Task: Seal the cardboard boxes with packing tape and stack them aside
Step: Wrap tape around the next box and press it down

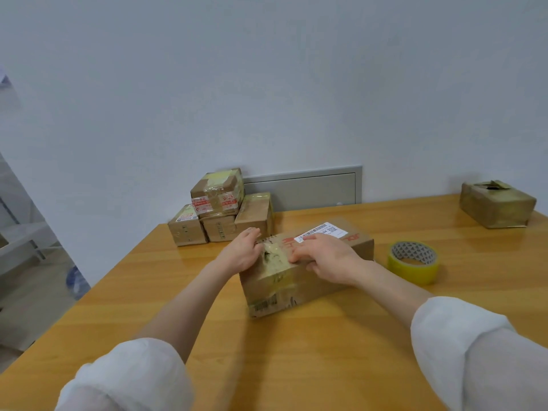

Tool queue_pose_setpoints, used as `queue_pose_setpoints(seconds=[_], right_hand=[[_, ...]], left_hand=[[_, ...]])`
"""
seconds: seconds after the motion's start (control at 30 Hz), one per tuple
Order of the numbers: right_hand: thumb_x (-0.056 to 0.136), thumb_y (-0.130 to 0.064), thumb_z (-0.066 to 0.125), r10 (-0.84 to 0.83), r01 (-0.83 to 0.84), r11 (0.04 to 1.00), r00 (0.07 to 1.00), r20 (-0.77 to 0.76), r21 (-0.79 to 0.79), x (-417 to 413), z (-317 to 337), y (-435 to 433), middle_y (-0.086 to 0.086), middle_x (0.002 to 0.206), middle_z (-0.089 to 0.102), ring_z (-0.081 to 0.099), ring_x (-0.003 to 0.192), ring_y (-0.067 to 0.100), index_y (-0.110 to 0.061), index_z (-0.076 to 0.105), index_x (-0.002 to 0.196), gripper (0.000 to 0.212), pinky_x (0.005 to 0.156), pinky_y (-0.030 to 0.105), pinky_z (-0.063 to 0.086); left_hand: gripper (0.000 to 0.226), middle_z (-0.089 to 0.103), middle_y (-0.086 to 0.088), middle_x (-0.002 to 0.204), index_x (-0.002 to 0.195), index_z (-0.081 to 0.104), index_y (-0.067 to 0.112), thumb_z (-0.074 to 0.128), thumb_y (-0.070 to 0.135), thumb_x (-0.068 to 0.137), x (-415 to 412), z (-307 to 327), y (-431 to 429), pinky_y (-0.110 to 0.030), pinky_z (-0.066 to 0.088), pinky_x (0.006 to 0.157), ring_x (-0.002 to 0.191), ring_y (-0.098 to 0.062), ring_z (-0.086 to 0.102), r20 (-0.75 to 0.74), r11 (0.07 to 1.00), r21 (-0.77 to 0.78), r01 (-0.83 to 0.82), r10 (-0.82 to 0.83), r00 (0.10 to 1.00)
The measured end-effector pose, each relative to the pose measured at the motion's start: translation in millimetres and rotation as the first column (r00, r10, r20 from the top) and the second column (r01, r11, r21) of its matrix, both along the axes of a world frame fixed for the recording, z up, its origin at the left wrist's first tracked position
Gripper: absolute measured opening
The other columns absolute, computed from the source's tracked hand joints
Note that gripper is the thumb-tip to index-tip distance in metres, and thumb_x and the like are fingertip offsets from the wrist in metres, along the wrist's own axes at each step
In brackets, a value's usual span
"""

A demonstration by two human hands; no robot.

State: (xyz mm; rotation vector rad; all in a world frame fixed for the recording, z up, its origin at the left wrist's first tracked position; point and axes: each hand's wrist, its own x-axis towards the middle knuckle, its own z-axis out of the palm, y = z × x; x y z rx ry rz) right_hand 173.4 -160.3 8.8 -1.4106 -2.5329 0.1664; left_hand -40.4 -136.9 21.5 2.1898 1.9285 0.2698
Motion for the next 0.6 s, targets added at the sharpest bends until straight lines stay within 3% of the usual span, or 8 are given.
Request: queue_pose_setpoints(seconds=[0.07,0.17,0.27,0.37,0.43,0.5,0.6], right_hand=[[0.092,-0.010,0.050,-0.047,0.043,0.994,0.998,0.044,0.097,4.1,-1.3,3.6,-0.006,0.128,0.055,0.041,0.125,0.020,-0.039,0.061,0.116,0.040,0.104,0.033,0.033],[0.093,-0.012,0.048,-0.249,0.245,0.954,0.969,-0.001,0.172,13.9,-0.8,9.3,-0.004,0.128,0.056,0.042,0.120,0.021,-0.038,0.065,0.113,0.037,0.098,0.033,0.033],[0.095,-0.023,0.046,-0.345,0.347,0.936,0.938,-0.039,0.066,21.3,4.2,16.1,-0.002,0.133,0.054,0.044,0.119,0.022,-0.036,0.066,0.114,0.031,0.091,0.034,0.040],[0.094,-0.039,0.048,-0.326,0.318,0.944,0.938,-0.115,-0.084,26.2,3.6,17.4,-0.002,0.132,0.056,0.053,0.113,0.021,-0.030,0.067,0.115,0.030,0.071,0.028,0.043],[0.093,-0.043,0.050,-0.318,0.307,0.945,0.943,-0.100,-0.110,27.8,-0.7,14.3,0.001,0.136,0.053,0.053,0.115,0.023,-0.025,0.064,0.121,0.036,0.076,0.031,0.044],[0.094,-0.037,0.049,-0.309,0.297,0.947,0.947,-0.092,-0.123,29.9,-3.3,11.5,0.004,0.143,0.047,0.048,0.122,0.025,-0.023,0.058,0.129,0.039,0.089,0.034,0.043],[0.099,-0.026,0.043,-0.267,0.247,0.956,0.956,-0.123,-0.158,35.9,-2.1,11.7,0.004,0.149,0.039,0.040,0.131,0.026,-0.025,0.053,0.136,0.038,0.101,0.034,0.036]], left_hand=[[0.047,0.041,-0.012,0.147,0.145,0.037,0.012,0.034,0.032,0.103,1.1,0.6,-0.8,-0.036,0.034,0.107,0.132,-0.028,0.041,-0.016,0.999,-0.049,-0.001,0.000,1.000],[0.039,0.058,-0.008,0.131,0.132,0.054,0.012,0.039,0.029,0.101,11.3,1.5,-5.8,-0.034,0.045,0.095,0.117,-0.025,0.054,-0.050,1.000,0.005,0.012,-0.012,0.999],[0.039,0.061,-0.006,0.127,0.132,0.055,0.013,0.045,0.029,0.098,27.5,0.3,-14.8,-0.035,0.049,0.091,0.112,-0.023,0.058,-0.052,0.998,0.058,-0.011,0.014,0.999],[0.044,0.061,-0.008,0.124,0.133,0.052,0.013,0.050,0.036,0.095,49.6,-6.1,-23.4,-0.038,0.052,0.088,0.109,-0.025,0.059,0.027,0.997,0.074,-0.027,0.025,0.999],[0.046,0.060,-0.008,0.123,0.131,0.052,0.012,0.052,0.040,0.094,65.2,-10.8,-28.8,-0.039,0.053,0.086,0.106,-0.025,0.059,0.059,0.997,0.072,-0.024,0.020,0.998],[0.043,0.054,-0.008,0.127,0.130,0.051,0.013,0.048,0.039,0.095,74.9,-14.1,-31.7,-0.038,0.050,0.090,0.110,-0.025,0.056,-0.008,0.990,0.141,0.006,-0.005,1.000],[0.045,0.040,-0.002,0.145,0.142,0.041,0.017,0.043,0.030,0.099,78.7,-13.5,-28.0,-0.036,0.041,0.102,0.129,-0.021,0.043,-0.030,0.956,0.242,0.163,-0.161,0.987]])
